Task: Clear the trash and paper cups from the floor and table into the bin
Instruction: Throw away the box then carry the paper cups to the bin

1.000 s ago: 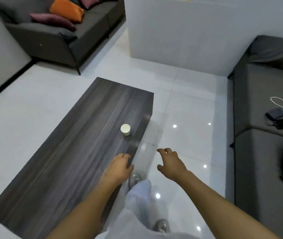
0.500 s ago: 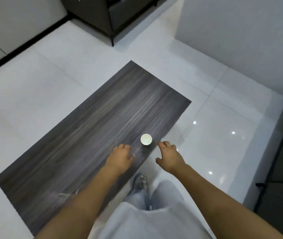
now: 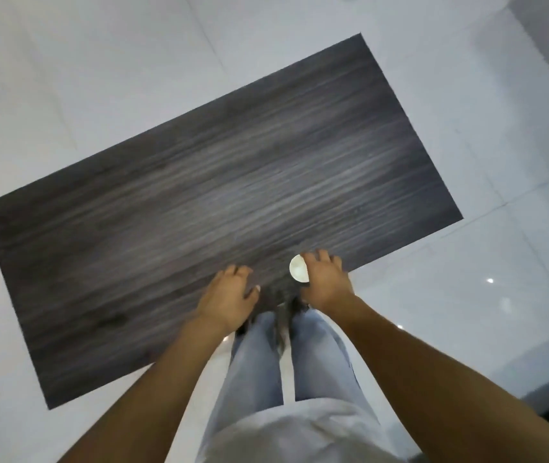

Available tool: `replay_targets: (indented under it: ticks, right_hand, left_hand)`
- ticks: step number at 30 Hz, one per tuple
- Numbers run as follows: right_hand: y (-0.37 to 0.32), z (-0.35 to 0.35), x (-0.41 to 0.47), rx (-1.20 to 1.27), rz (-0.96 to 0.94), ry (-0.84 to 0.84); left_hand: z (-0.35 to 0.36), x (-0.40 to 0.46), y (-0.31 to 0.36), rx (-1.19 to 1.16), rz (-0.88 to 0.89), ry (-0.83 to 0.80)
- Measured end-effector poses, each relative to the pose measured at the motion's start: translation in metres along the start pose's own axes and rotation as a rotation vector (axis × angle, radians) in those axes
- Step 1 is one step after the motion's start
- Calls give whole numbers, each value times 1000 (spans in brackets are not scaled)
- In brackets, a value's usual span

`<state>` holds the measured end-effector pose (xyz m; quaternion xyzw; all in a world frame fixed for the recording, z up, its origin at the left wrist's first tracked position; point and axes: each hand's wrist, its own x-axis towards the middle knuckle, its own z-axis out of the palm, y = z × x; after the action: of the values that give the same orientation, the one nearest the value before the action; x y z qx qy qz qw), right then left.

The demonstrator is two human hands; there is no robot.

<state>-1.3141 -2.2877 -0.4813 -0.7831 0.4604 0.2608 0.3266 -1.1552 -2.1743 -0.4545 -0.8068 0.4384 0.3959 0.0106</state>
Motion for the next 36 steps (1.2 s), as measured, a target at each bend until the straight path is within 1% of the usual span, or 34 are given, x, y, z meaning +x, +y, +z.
replay_targets:
  ticks: [6,11,15,18,21,25,29,32,36]
  right_hand:
    - [-10,47,53,-153,-36,-62]
    - [-10,73,80,-236,40,-68]
    - [-10,81,89,-253,10,-53]
    - [-21,72,84,-275,-41,-47]
    - [-46,51,65,-305,-125,-36]
    - [-97,18,24,-288,-253,-42]
    - [-150,-4,-20,-308,-447,-73]
    - [-187,-10,-55,-331,-577,-104]
    - [-236,-2,-99,-413,-728,-151]
  left_hand:
    - [42,7,-39,-124,-109,-35]
    - [67,13,-69,-143,-177,-48]
    - [80,12,-86,-197,-202,-47]
    - [74,3,-91,-230,-222,-27]
    - [51,-17,-91,-256,-239,19]
    - [7,-56,-91,-273,-292,125]
    - [-35,-104,-89,-275,-376,251]
    - [-53,-149,-91,-328,-451,365]
    - [-54,-215,-104,-393,-562,490]
